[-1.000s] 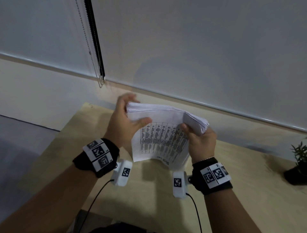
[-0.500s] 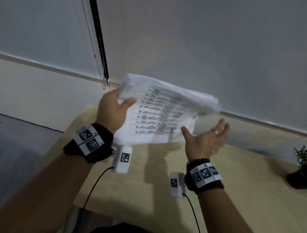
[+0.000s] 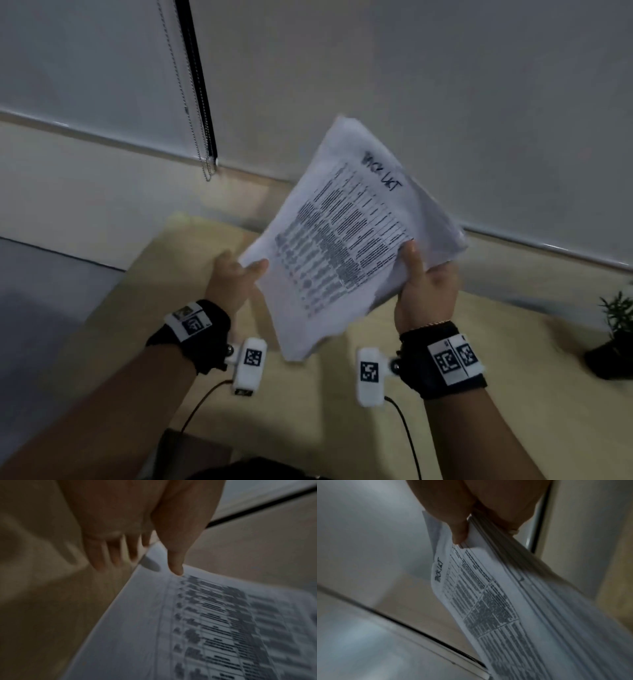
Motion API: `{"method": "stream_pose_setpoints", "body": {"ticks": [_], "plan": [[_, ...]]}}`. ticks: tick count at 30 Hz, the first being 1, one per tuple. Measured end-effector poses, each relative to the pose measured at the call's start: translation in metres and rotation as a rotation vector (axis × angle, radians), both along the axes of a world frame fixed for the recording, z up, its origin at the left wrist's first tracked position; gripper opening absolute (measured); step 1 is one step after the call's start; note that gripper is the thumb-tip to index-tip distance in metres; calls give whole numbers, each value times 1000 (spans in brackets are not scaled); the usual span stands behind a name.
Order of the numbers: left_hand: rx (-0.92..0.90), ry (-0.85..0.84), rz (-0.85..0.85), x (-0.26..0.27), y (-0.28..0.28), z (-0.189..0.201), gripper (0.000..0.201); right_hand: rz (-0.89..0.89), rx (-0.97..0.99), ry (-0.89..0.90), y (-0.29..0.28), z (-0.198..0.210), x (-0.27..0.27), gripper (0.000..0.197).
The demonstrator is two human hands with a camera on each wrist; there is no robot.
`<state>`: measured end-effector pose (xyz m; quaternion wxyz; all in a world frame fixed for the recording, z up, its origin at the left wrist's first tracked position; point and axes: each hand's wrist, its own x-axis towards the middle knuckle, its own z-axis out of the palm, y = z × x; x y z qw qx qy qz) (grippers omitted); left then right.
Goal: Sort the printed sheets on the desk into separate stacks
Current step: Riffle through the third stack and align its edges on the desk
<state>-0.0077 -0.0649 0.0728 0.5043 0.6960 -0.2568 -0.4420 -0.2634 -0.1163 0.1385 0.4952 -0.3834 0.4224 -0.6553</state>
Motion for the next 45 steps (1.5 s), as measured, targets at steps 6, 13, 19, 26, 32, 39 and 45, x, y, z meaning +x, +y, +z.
{"method": "stream_pose_setpoints", "body": {"ticks": [6,13,19,26,32,39,45], "plan": [[-432,-170,-305,2,-33,61,112,150,-185,428,6,14,-19,24],[-578,-249,-267,-9,-27,89,27,143,-224,450,6,29,-24,24],[-701,-464,-109,-26,-12,75,16,-43,-315,603,25,24,-15,27],[-554,-417,-199,-22,-17,45,24,-51,-148,550,23,2,-7,37],[-612,-397,-155,-29,-23,51,30,-134,-265,541,18,14,1,10],[-656,-372,-203,-44,-22,57,30,-239,-217,401,19,18,9,7],[-661,-291,-165,-53,-26,66,39,-355,-180,391,14,18,13,9]]}}
